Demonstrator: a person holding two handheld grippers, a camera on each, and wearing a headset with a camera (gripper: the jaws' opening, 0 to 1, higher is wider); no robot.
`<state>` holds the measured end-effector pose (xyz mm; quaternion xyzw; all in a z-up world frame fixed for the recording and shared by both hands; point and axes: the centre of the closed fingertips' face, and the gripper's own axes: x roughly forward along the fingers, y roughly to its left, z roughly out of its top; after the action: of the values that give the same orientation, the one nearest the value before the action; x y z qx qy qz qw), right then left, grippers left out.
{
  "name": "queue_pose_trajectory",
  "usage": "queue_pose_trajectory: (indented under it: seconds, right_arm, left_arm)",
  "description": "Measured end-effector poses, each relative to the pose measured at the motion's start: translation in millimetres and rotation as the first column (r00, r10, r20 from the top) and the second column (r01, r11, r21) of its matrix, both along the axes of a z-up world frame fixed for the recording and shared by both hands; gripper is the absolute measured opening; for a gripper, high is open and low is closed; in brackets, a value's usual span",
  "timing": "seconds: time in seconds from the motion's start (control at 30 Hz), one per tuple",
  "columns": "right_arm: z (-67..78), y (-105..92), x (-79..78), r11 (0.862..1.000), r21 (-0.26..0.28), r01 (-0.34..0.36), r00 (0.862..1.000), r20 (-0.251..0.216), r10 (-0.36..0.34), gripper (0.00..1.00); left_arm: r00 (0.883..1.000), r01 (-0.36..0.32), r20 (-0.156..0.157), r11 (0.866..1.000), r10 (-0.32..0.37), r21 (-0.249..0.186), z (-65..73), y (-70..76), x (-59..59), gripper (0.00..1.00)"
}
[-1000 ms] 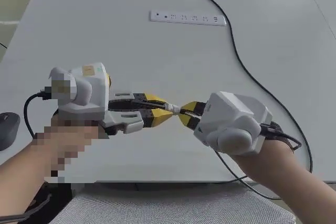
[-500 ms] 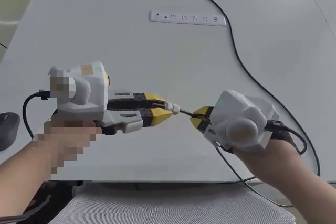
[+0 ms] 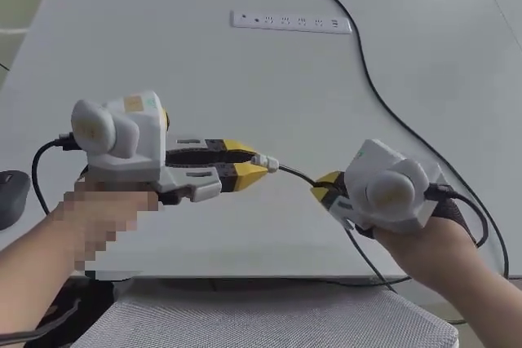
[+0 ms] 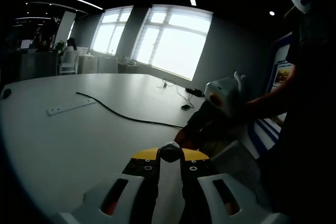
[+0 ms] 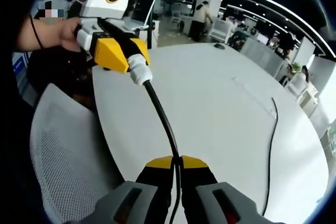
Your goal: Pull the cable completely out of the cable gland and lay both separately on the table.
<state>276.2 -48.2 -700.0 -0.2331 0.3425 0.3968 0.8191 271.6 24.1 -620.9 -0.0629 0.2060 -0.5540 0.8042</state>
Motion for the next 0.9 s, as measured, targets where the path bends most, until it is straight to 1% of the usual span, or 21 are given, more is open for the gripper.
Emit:
queue_pose_trajectory:
  seconds: [0.07,0.23,0.33,0.47,0.57,0.77,0.9]
  right_arm:
    - [-1.3,-2.5,0.3,1.000,0.000,0.015,1.000,-0.008,-0.015,0.00]
    - [-4.6,-5.9,-0.1,1.000,-0.010,0.022,1.000,-0.012,-0.022,0.00]
    - [-9.2,-6.8,-1.9,1.000,-0.011,0.022,0.999,-0.031,-0.023,0.00]
    - [-10.7,-7.5,-1.8,1.000,-0.024,0.015,1.000,-0.025,-0.016,0.00]
    - [-11.3,-8.3,-0.8,0.999,-0.029,0.012,1.000,-0.021,-0.013,0.00]
    - [-12.0,-10.3,-1.3,0.999,-0.046,0.001,1.000,-0.013,-0.001,0.00]
    - [-12.2,-14.7,-1.3,0.999,-0.052,0.013,1.000,-0.015,-0.014,0.00]
  left_arm:
    - [1.000,0.000,0.001,1.000,0.000,0.000,0.1,0.2,0.4,0.15]
    - [1.000,-0.002,-0.001,1.000,0.002,-0.002,-0.1,1.5,1.0,0.15]
    - [1.000,-0.006,-0.004,1.000,0.006,-0.005,0.0,2.9,1.4,0.15]
    - [1.000,-0.006,-0.005,1.000,0.006,-0.002,-1.2,4.6,1.1,0.15]
    - [1.000,-0.013,-0.010,1.000,0.013,-0.011,-0.6,6.0,1.3,0.15]
    - [1.000,-0.015,-0.005,1.000,0.015,-0.005,-1.6,6.2,-0.8,0.15]
    - [1.000,-0.015,-0.002,1.000,0.015,-0.009,-0.1,6.0,-1.9,0.15]
